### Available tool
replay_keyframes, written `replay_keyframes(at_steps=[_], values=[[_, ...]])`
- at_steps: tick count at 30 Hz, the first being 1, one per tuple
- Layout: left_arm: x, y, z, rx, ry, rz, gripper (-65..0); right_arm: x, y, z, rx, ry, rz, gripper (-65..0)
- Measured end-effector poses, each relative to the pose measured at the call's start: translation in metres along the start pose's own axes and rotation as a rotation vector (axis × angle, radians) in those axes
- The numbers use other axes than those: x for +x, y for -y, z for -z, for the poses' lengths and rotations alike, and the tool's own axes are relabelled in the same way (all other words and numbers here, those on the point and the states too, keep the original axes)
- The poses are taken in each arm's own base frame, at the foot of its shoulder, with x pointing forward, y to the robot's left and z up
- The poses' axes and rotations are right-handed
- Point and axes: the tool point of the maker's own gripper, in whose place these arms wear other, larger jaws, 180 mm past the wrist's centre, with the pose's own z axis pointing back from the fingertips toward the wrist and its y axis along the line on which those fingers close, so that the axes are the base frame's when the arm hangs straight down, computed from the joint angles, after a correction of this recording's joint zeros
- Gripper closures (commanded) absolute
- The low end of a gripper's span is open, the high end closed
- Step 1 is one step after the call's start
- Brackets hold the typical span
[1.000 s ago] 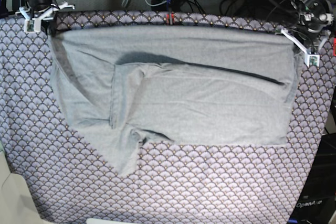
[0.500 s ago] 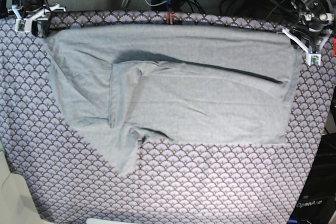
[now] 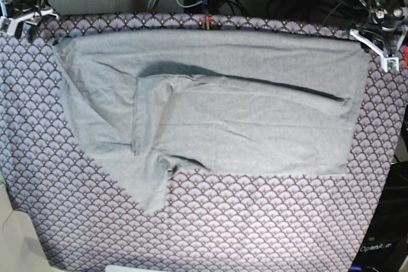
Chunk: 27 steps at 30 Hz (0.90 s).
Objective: Fold the T-shirt properly
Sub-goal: 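Lower the right gripper onto the shirt near the sleeve fold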
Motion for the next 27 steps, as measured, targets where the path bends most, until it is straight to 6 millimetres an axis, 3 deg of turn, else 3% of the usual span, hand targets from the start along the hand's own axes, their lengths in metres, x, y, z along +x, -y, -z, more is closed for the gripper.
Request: replay_keyframes(at_steps=[4, 8, 11, 12, 15, 20, 24, 27], values=[[-0.012, -0.018, -0.005, 0.047, -0.023, -0.037, -21.8, 0.005, 0.006, 0.001, -0.012, 0.011, -0.008, -22.9], [-0.011, -0.025, -0.006, 0.067, -0.020, -0.064, -21.8, 0.015, -0.003, 0.003, 0.014, 0.044, -0.029, -11.3], [-0.005, -0.023, -0.005, 0.062, 0.000, -0.070, -21.2, 0.044, -0.019, 0.004, 0.053, 0.143, -0.061, -0.8], [-0.005, -0.023, -0.005, 0.062, 0.000, -0.070, -21.1, 0.056, -0.025, 0.003, 0.061, 0.186, -0.069, 0.0], [-0.008, -0.024, -0.006, 0.065, -0.011, -0.068, -15.8, 0.078, -0.053, -0.002, 0.124, 0.249, -0.098, 0.0], [-0.014, -0.017, -0.005, 0.053, -0.025, -0.070, -1.1, 0.078, -0.126, -0.017, 0.341, 0.244, -0.169, 0.0], [-0.016, -0.017, -0.005, 0.055, -0.028, -0.072, 0.0, 0.057, -0.174, -0.033, 0.493, 0.197, -0.169, 0.0], [-0.018, -0.019, -0.006, 0.060, -0.033, -0.074, 0.0, 0.036, -0.195, -0.039, 0.562, 0.145, -0.164, 0.0]])
